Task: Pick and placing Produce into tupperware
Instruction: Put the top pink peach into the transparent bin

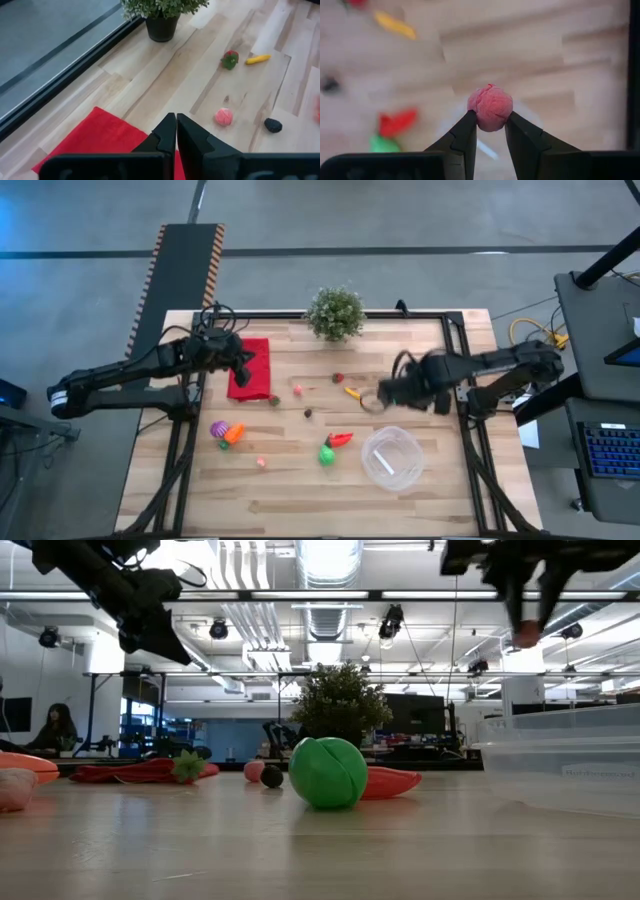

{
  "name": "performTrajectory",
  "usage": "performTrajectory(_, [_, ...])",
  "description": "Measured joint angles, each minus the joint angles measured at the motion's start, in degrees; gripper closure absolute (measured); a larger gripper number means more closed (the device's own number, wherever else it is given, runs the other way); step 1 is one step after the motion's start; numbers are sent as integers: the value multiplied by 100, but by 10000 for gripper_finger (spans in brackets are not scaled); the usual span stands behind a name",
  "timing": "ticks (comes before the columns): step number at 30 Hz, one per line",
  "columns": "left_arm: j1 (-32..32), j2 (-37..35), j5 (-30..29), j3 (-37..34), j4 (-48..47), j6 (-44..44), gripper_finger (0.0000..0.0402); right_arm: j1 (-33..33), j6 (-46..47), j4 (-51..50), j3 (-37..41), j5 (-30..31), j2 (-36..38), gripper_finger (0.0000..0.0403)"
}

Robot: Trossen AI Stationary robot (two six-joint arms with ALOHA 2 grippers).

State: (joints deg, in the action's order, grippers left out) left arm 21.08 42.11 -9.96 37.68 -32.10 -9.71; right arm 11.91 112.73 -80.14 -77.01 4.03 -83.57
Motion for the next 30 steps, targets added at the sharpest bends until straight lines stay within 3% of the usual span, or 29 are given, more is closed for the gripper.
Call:
performTrajectory(6, [0, 7, 228, -49, 12, -38, 402, 1137, 230, 586, 2, -383, -360, 316])
performTrajectory(12, [1, 104, 265, 5, 66, -51, 402, 1699, 673, 835, 1, -433, -955, 316])
performTrajectory(20, [-7, 117, 753, 12, 214, -789, 402, 1814, 490, 1048, 14, -463, -1514, 316])
performTrajectory(30, [-9, 103, 822, 12, 212, -816, 402, 1743, 578, 1139, 310, -375, -1589, 313])
